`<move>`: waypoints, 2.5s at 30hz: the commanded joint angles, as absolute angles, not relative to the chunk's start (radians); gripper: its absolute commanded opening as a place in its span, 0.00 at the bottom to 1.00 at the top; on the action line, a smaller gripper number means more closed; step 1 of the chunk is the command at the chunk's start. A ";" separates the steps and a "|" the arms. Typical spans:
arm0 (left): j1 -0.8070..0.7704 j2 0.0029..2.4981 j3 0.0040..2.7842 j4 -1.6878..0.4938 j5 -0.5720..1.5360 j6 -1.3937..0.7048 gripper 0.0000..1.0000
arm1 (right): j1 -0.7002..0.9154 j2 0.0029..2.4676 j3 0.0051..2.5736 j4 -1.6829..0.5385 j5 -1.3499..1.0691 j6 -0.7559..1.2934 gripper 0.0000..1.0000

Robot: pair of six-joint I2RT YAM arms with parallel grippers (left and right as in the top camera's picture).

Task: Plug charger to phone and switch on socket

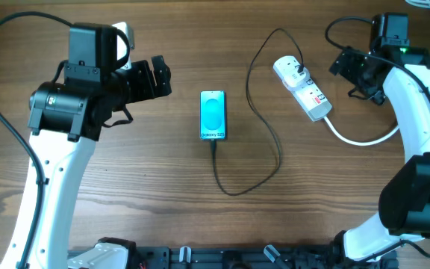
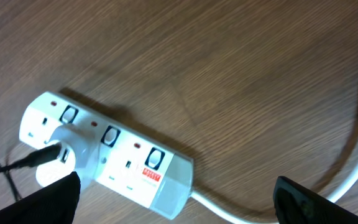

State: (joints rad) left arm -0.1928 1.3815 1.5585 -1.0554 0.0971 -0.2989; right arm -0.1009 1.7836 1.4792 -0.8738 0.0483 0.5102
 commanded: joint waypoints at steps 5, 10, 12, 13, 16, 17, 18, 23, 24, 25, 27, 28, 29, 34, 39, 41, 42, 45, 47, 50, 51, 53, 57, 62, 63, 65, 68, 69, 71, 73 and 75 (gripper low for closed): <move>-0.194 1.369 1.554 -1.056 0.081 -0.311 1.00 | -0.098 1.804 1.477 -0.859 -0.004 0.474 1.00; -0.194 1.369 1.554 -1.056 0.081 -0.311 1.00 | -0.098 1.805 1.477 -0.828 -0.012 0.467 1.00; -0.194 1.369 1.554 -1.056 0.080 -0.311 1.00 | -0.098 1.805 1.477 -0.820 0.032 0.467 1.00; -0.194 1.369 1.554 -1.056 0.081 -0.311 1.00 | -0.098 1.805 1.477 -0.819 0.067 0.467 1.00; -0.194 1.369 1.554 -1.056 0.081 -0.311 1.00 | -0.099 1.814 1.477 -0.790 0.101 0.444 1.00; -0.194 1.369 1.554 -1.056 0.081 -0.311 1.00 | -0.099 1.819 1.477 -0.783 0.101 0.445 1.00; -0.194 1.369 1.554 -1.056 0.081 -0.311 1.00 | -0.099 1.827 1.477 -0.780 0.101 0.445 1.00; -0.194 1.369 1.554 -1.056 0.081 -0.311 1.00 | -0.099 1.940 1.477 -0.721 0.085 0.335 1.00; -0.194 1.369 1.554 -1.056 0.081 -0.311 1.00 | -0.099 1.972 1.477 -0.714 0.079 0.313 1.00; -0.194 1.369 1.554 -1.056 0.081 -0.311 1.00 | -0.099 2.001 1.477 -0.709 0.060 0.314 1.00; -0.194 1.369 1.554 -1.056 0.081 -0.311 1.00 | -0.098 2.038 1.477 -0.696 -0.028 0.277 1.00; -0.194 1.369 1.554 -1.056 0.081 -0.311 1.00 | -0.099 2.043 1.477 -0.693 -0.056 0.265 1.00; -0.194 1.369 1.554 -1.056 0.081 -0.311 1.00 | -0.099 2.051 1.477 -0.692 -0.062 0.266 1.00; -0.194 1.369 1.554 -1.056 0.081 -0.311 1.00 | -0.099 2.083 1.477 -0.696 -0.104 0.263 1.00; -0.194 1.369 1.554 -1.056 0.081 -0.311 1.00 | -0.099 2.091 1.477 -0.700 -0.114 0.265 1.00; -0.194 1.369 1.554 -1.056 0.081 -0.311 1.00 | -0.099 2.091 1.477 -0.698 -0.113 0.266 1.00; -0.194 1.369 1.554 -1.056 0.081 -0.311 1.00 | -0.099 2.091 1.477 -0.696 -0.114 0.274 1.00; -0.194 1.369 1.554 -1.056 0.081 -0.311 1.00 | -0.099 2.091 1.477 -0.699 -0.113 0.289 1.00; -0.194 1.369 1.554 -1.056 0.081 -0.311 1.00 | -0.099 2.091 1.477 -0.693 -0.113 0.292 1.00; -0.194 1.369 1.554 -1.056 0.081 -0.311 1.00 | -0.099 2.091 1.477 -0.682 -0.102 0.296 0.99; -0.194 1.369 1.554 -1.056 0.081 -0.311 1.00 | -0.099 2.091 1.477 -0.680 -0.102 0.296 1.00; -0.194 1.369 1.554 -1.056 0.081 -0.311 1.00 | -0.099 2.092 1.477 -0.670 -0.102 0.300 1.00; -0.194 1.369 1.554 -1.056 0.081 -0.311 1.00 | -0.099 2.122 1.477 -0.662 -0.103 0.318 1.00; -0.194 1.369 1.554 -1.056 0.081 -0.311 1.00 | -0.098 2.141 1.477 -0.667 -0.115 0.315 1.00; -0.194 1.369 1.554 -1.056 0.081 -0.311 1.00 | -0.098 2.141 1.477 -0.669 -0.115 0.315 1.00; -0.194 1.369 1.554 -1.056 0.081 -0.311 1.00 | -0.098 2.141 1.477 -0.669 -0.128 0.314 1.00; -0.194 1.369 1.554 -1.056 0.081 -0.311 1.00 | -0.098 2.141 1.477 -0.668 -0.182 0.307 1.00; -0.194 1.369 1.554 -1.056 0.081 -0.311 1.00 | -0.098 2.141 1.477 -0.672 -0.182 0.307 1.00; -0.194 1.369 1.554 -1.056 0.081 -0.311 1.00 | -0.098 2.141 1.477 -0.676 -0.182 0.307 1.00; -0.194 1.369 1.554 -1.056 0.081 -0.311 1.00 | -0.098 2.142 1.477 -0.688 -0.182 0.307 1.00; -0.194 1.369 1.554 -1.056 0.081 -0.311 1.00 | -0.097 2.148 1.477 -0.694 -0.183 0.307 1.00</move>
State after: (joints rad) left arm -0.1928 1.3815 1.5585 -1.0554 0.0940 -0.2989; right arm -0.1085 2.1075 1.4822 -0.6651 -0.1425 0.3164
